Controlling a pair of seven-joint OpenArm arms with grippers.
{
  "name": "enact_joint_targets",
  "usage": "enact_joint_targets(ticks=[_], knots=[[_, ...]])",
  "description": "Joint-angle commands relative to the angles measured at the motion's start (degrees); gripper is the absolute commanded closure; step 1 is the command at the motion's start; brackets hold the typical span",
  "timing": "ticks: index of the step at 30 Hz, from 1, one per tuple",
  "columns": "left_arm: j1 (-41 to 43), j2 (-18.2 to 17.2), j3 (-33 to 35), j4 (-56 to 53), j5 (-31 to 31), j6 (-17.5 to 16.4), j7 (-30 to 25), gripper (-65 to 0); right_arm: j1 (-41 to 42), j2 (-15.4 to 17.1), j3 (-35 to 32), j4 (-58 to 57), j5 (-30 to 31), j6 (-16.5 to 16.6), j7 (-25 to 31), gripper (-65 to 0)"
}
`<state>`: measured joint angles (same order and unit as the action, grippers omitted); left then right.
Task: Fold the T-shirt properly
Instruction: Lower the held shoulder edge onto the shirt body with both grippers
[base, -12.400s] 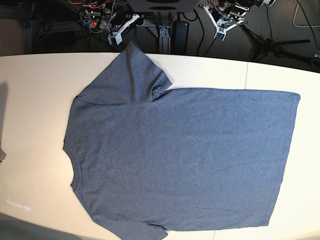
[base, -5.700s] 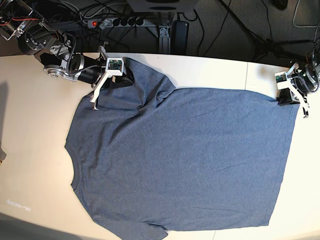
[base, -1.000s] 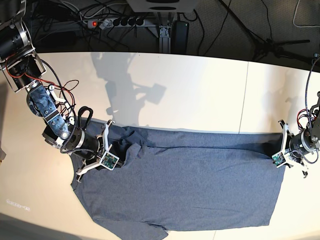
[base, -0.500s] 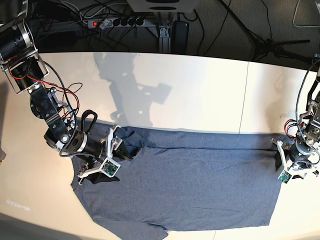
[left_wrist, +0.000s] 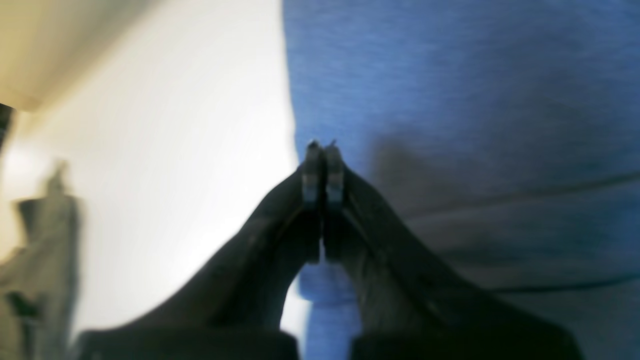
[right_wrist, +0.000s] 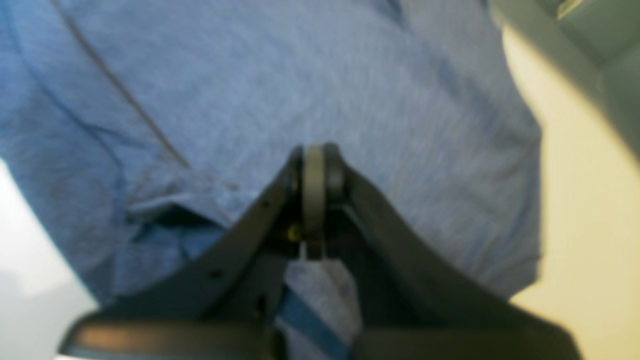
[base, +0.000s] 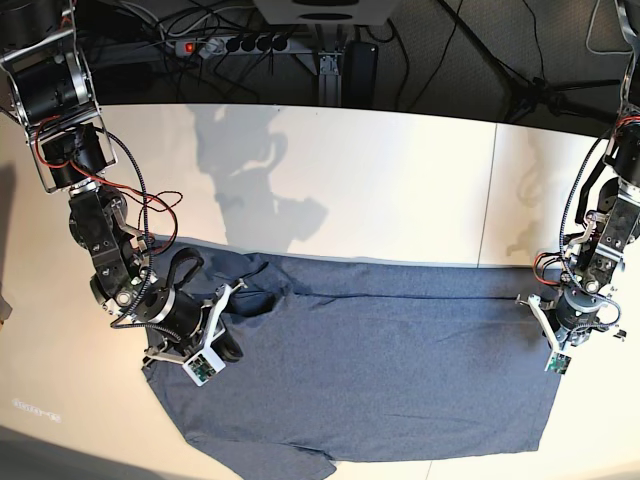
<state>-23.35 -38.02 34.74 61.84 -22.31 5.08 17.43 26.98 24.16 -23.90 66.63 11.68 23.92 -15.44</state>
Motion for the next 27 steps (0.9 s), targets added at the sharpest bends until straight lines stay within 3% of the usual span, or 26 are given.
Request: enact_joint_targets(ticks=[1, 6, 13, 19, 22, 27], knots=[[-1.6, -0.7, -0.7, 0.6, -0.8, -1.7, -0.4, 0.0, 1.5, 0.2, 1.2, -1.3, 1.1, -3.5, 1.0, 0.0], [-1.5, 0.7, -0.7, 0.0, -5.0, -6.4, 3.3, 0.0, 0.4, -1.5, 1.7, -8.5, 3.9, -3.1, 0.4, 0.0], [-1.6, 2.7, -0.7, -8.0, -11.5, -14.8, 9.5, 0.0, -4.7, -3.2, 1.8, -8.9, 3.7, -3.2, 0.4, 0.0], [-1.6, 2.9, -0.7, -11.0, -11.4, -16.9, 12.0, 0.0, -5.9, -3.7, 1.8, -8.9, 3.7, -3.2, 0.6, 0.0], [-1.5, 2.9, -0.7, -10.4, -8.3, -18.1, 12.4, 0.0, -5.9, -3.7, 1.8, -8.7, 3.7, -3.2, 0.4, 0.0], [1.0, 1.9, -0.7, -6.0, -5.5, -19.9, 14.9, 0.0, -7.5, -3.3, 2.5, -6.3, 3.8, -3.2, -5.2, 0.0]])
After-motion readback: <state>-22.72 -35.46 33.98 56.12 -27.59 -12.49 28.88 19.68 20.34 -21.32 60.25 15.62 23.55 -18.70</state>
